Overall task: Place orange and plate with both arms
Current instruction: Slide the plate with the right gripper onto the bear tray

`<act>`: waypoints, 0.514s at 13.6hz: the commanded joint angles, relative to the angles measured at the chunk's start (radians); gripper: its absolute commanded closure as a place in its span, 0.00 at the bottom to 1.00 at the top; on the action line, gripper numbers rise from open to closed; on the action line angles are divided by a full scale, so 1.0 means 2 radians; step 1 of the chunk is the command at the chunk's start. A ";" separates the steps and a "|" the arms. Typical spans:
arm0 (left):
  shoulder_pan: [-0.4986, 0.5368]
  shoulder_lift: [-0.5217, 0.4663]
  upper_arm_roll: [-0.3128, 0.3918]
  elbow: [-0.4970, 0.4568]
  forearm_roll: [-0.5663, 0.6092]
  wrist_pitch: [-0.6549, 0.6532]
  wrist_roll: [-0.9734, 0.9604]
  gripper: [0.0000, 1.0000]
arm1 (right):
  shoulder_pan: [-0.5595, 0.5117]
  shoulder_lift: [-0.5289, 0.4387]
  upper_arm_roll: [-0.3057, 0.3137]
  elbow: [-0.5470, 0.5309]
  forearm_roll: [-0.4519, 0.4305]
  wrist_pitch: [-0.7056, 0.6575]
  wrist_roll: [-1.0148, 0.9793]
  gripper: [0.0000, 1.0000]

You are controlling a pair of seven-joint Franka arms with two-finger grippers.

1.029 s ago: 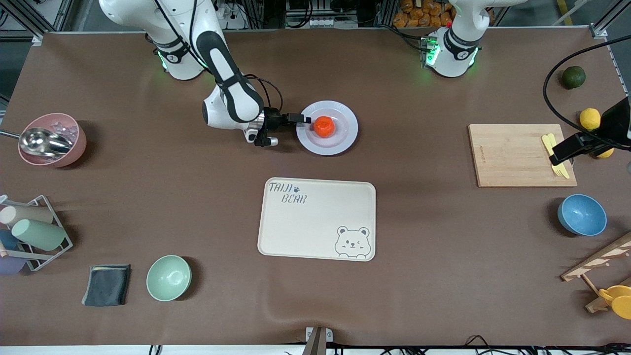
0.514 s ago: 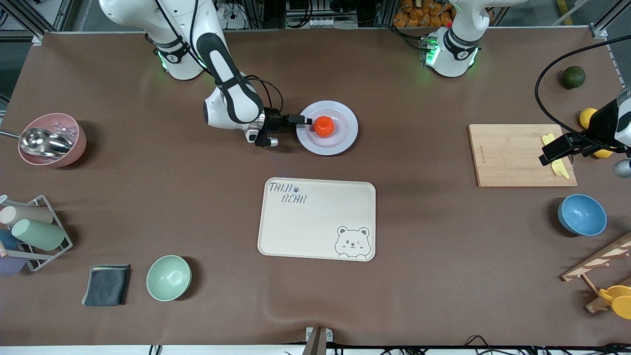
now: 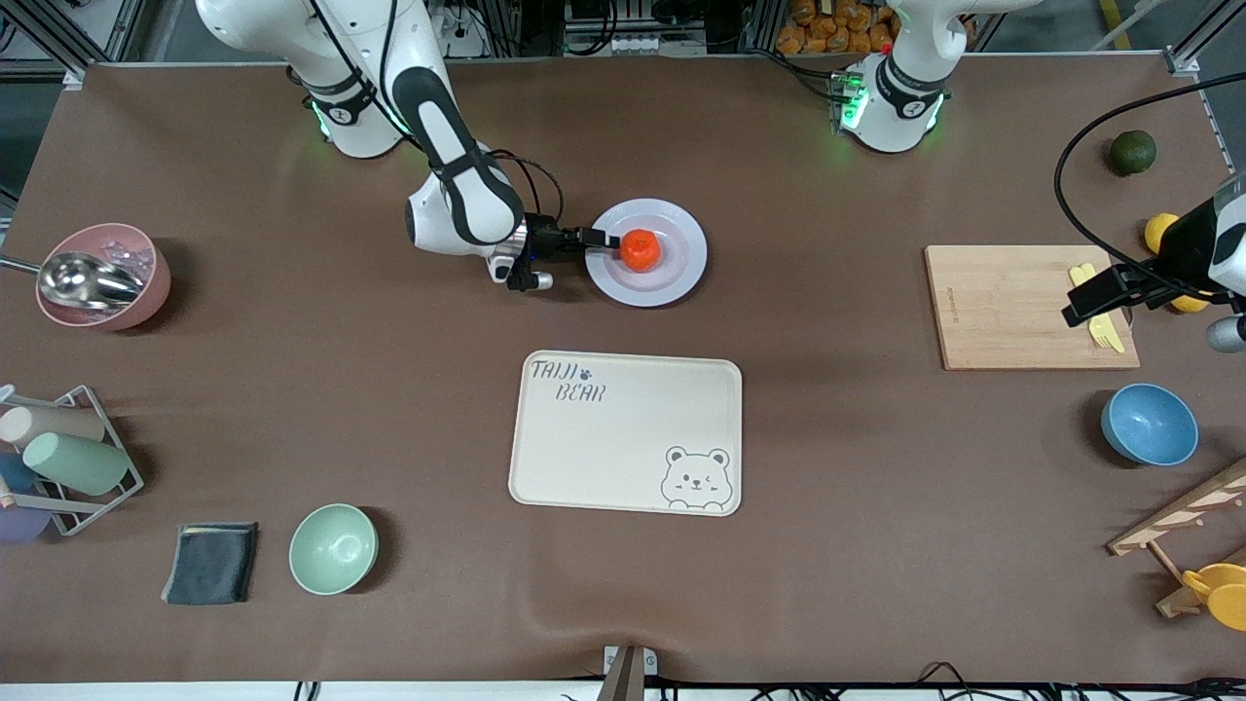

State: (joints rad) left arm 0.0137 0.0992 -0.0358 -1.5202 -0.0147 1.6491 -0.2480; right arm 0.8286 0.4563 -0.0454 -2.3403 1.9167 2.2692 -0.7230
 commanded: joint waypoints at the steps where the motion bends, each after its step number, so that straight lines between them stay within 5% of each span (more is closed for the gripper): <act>1: 0.002 -0.009 0.002 -0.009 -0.011 -0.002 0.011 0.00 | 0.010 0.008 -0.003 0.007 0.018 0.006 -0.015 1.00; 7: 0.002 -0.004 0.002 -0.011 -0.011 -0.001 0.011 0.00 | 0.001 -0.010 -0.004 0.007 0.018 0.005 -0.012 1.00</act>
State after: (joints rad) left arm 0.0137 0.1002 -0.0357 -1.5319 -0.0147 1.6491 -0.2480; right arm 0.8286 0.4574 -0.0487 -2.3278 1.9230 2.2718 -0.7351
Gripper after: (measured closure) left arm 0.000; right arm 0.903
